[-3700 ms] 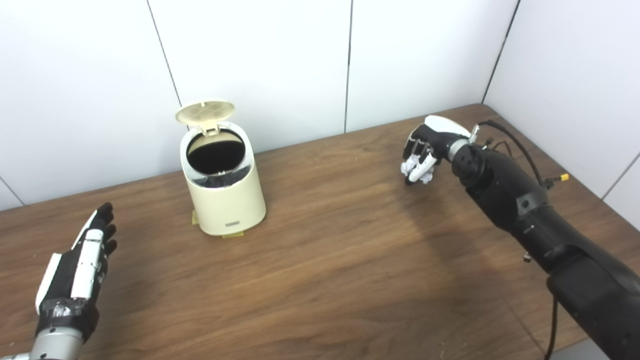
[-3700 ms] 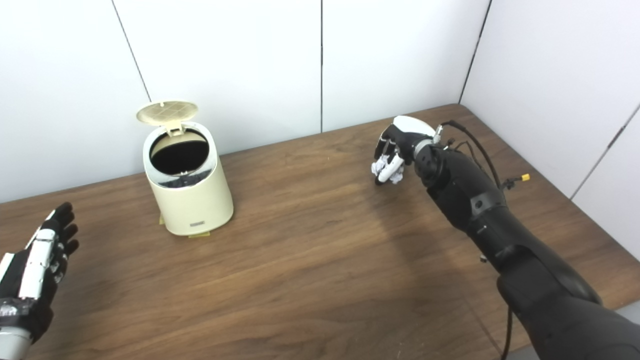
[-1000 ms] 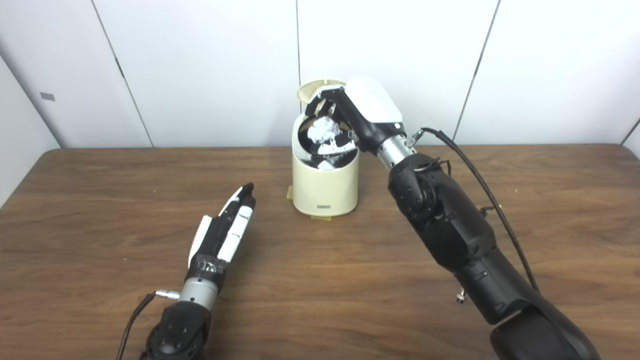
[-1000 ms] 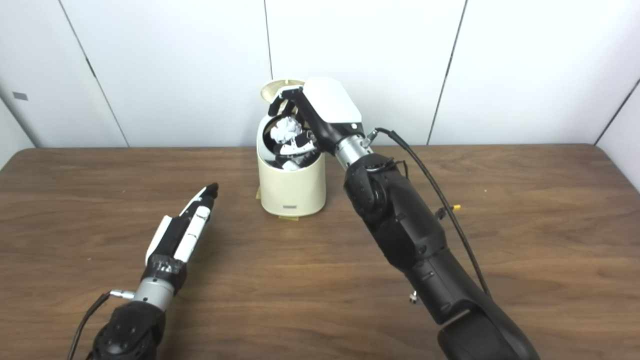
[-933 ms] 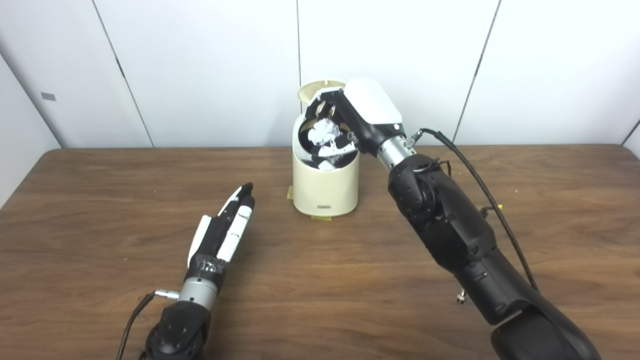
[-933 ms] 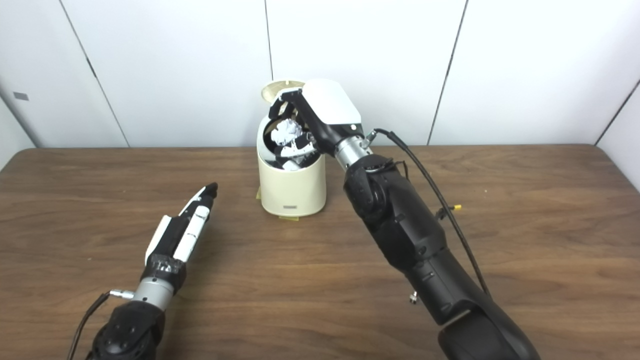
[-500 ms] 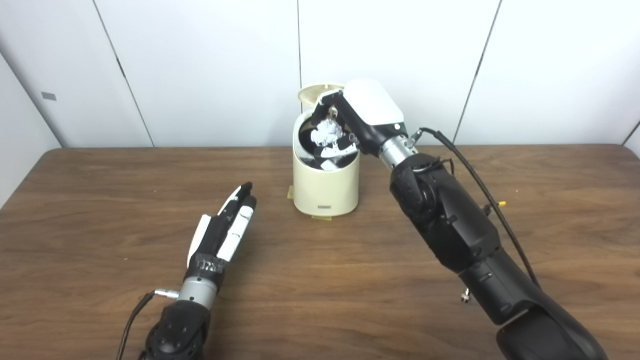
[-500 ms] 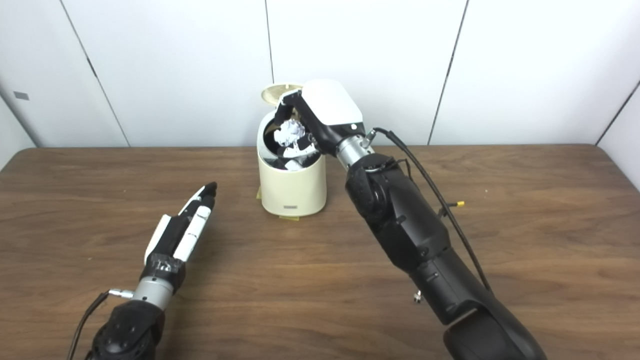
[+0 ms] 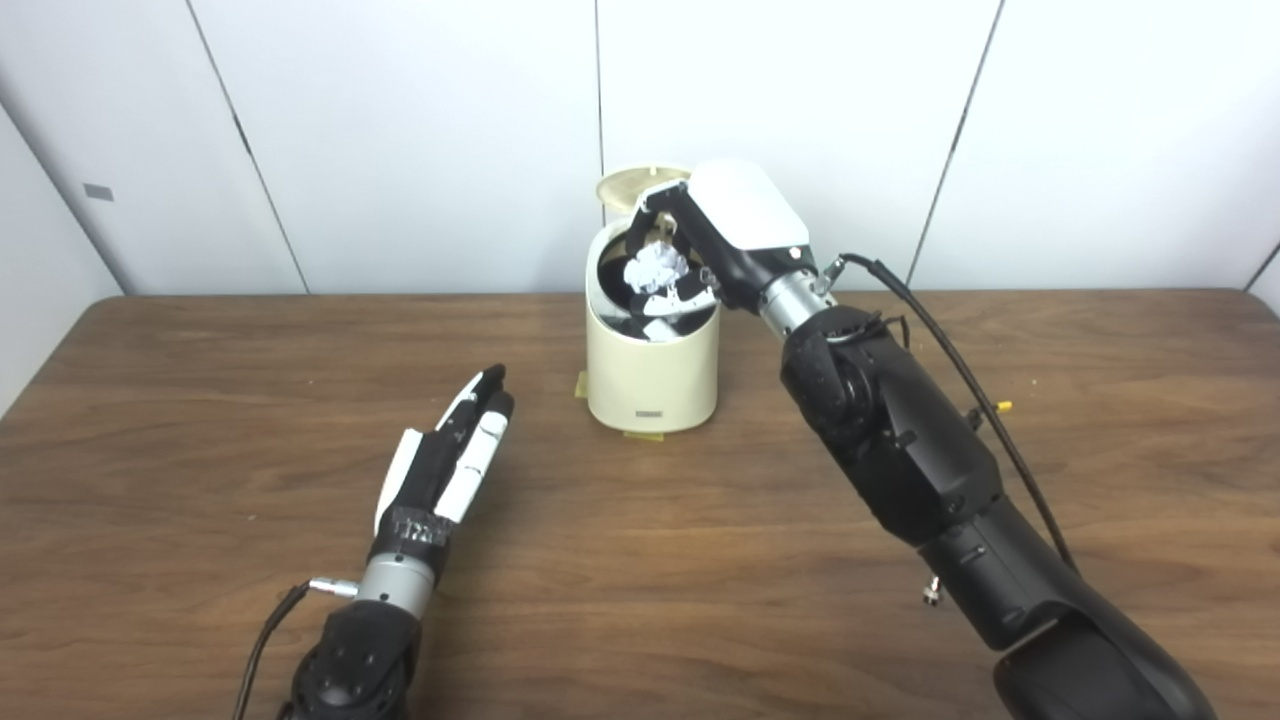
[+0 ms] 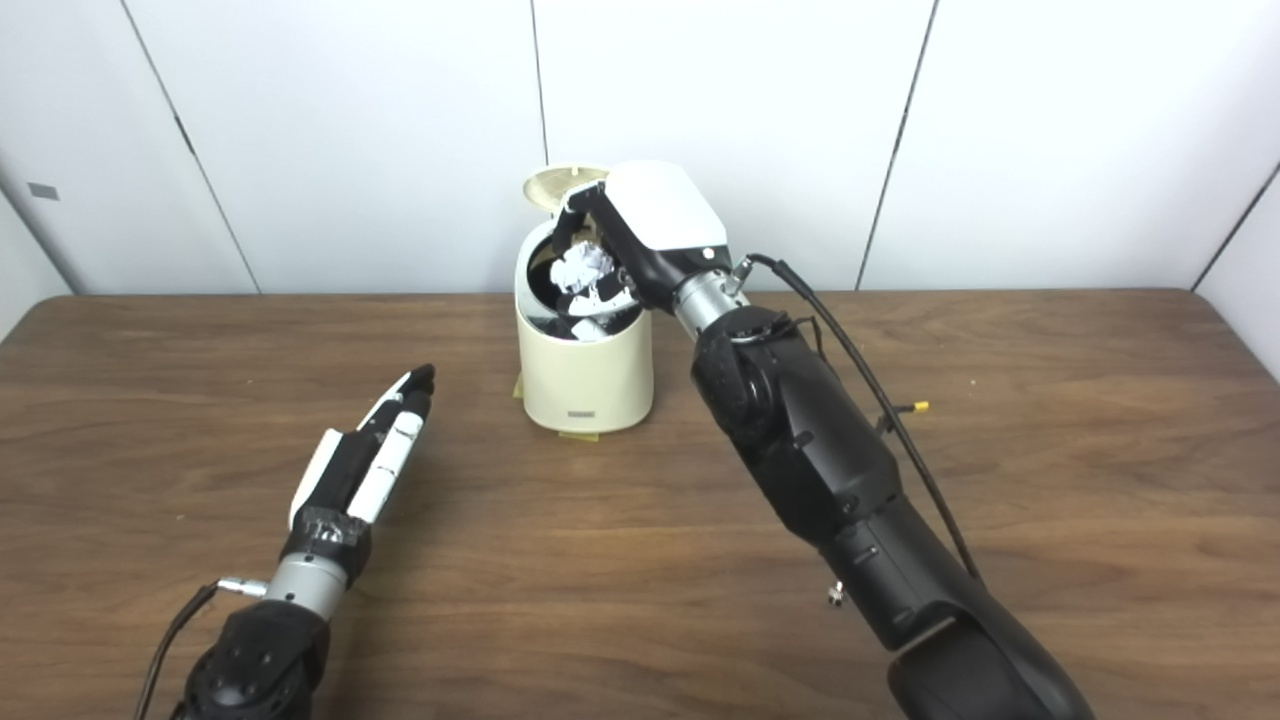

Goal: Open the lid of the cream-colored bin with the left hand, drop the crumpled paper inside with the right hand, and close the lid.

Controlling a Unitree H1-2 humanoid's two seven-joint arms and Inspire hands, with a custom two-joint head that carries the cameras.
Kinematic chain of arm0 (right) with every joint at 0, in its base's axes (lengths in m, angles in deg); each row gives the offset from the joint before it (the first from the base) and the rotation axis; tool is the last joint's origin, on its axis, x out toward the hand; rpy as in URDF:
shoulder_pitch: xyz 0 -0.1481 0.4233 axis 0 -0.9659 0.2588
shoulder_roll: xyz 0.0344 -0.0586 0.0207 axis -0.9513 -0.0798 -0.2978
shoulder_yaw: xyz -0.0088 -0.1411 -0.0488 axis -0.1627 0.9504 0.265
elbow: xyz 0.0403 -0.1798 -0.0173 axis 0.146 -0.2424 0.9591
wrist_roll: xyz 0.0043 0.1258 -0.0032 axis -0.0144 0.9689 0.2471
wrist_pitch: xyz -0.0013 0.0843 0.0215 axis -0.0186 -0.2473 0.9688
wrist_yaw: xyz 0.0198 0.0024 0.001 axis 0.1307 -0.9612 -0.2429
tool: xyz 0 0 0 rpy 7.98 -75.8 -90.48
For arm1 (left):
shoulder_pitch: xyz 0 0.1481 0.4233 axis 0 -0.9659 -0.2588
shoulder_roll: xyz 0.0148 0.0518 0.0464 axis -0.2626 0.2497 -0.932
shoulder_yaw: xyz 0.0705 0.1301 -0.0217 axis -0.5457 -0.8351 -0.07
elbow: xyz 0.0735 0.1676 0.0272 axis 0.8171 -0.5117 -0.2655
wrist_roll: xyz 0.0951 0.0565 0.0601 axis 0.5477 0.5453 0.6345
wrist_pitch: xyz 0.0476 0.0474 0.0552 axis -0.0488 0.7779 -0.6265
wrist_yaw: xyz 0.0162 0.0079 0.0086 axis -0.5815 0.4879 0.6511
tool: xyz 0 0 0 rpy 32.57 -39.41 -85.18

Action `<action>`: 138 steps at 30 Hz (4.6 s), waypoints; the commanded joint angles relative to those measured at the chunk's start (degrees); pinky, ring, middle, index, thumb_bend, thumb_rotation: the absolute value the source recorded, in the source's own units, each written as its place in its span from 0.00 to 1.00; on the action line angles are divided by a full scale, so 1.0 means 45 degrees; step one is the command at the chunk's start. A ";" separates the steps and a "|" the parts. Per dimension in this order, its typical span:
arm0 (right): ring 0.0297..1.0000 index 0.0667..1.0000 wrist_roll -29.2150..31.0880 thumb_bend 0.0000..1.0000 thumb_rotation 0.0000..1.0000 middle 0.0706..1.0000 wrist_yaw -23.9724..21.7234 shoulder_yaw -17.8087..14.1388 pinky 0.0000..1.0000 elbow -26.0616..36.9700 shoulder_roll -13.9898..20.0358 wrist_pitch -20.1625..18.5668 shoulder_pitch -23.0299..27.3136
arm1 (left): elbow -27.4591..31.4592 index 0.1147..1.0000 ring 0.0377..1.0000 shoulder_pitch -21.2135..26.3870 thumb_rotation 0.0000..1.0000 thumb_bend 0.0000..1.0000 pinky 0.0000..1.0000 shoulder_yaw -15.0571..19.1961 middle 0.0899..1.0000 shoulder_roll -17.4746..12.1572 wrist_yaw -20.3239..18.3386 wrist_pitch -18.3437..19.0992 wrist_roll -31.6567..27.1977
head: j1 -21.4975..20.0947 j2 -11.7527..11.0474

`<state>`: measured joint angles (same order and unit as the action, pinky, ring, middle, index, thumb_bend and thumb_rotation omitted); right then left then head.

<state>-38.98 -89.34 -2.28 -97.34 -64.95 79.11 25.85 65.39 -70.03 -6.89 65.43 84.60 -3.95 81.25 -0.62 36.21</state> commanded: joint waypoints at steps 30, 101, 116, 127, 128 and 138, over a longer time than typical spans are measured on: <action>0.59 0.63 0.0119 0.96 0.16 0.69 0.0040 -0.0024 0.56 0.0356 0.0275 0.0175 0.0540 | 0.0410 0.97 1.00 0.0466 0.83 0.57 1.00 -0.0011 0.96 0.0049 0.0127 -0.0014 -0.0003 | -0.0020 0.0056; 0.92 0.96 0.8933 0.55 1.00 0.94 -0.0200 -0.4261 0.85 0.4495 -0.0969 0.0029 -0.8304 | -0.4909 0.91 1.00 0.9211 0.93 0.56 1.00 0.0320 0.97 -0.1686 -0.0788 0.1826 -0.1287 | 0.0226 -0.0676; 0.94 0.99 0.9854 0.59 1.00 0.96 0.0051 -0.4369 0.91 0.3829 -0.1422 0.0887 -0.8764 | -0.5327 0.78 0.96 1.0881 1.00 0.49 0.98 -0.2615 0.91 -0.2558 -0.1549 0.0812 0.1436 | 0.0319 -0.0761; 0.97 0.97 0.8155 0.63 1.00 1.00 0.0707 -0.3825 0.84 0.3577 -0.1213 0.1385 -0.8714 | -0.4136 0.65 0.91 1.0510 1.00 0.56 0.78 -0.5177 0.88 -0.3317 -0.1504 -0.0496 0.5760 | 0.0220 -0.0736; 0.97 0.97 0.7998 0.63 1.00 1.00 0.0788 -0.3788 0.83 0.3540 -0.1216 0.1426 -0.8692 | -0.4104 0.65 0.92 1.0502 1.00 0.57 0.80 -0.5324 0.88 -0.3433 -0.1553 -0.0752 0.6093 | 0.0222 -0.0742; 0.96 0.98 0.6857 0.63 1.00 0.99 0.1280 -0.3452 0.84 0.3435 -0.1056 0.1579 -0.8510 | -0.3917 0.65 0.94 1.0233 1.00 0.65 0.84 -0.5557 0.87 -0.3619 -0.2058 -0.1899 0.7672 | 0.0083 -0.0679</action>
<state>-6.15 -84.69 -17.96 -81.13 -70.22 83.49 -13.09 45.51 -26.19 -32.91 49.56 74.79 -11.09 114.96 -0.18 33.13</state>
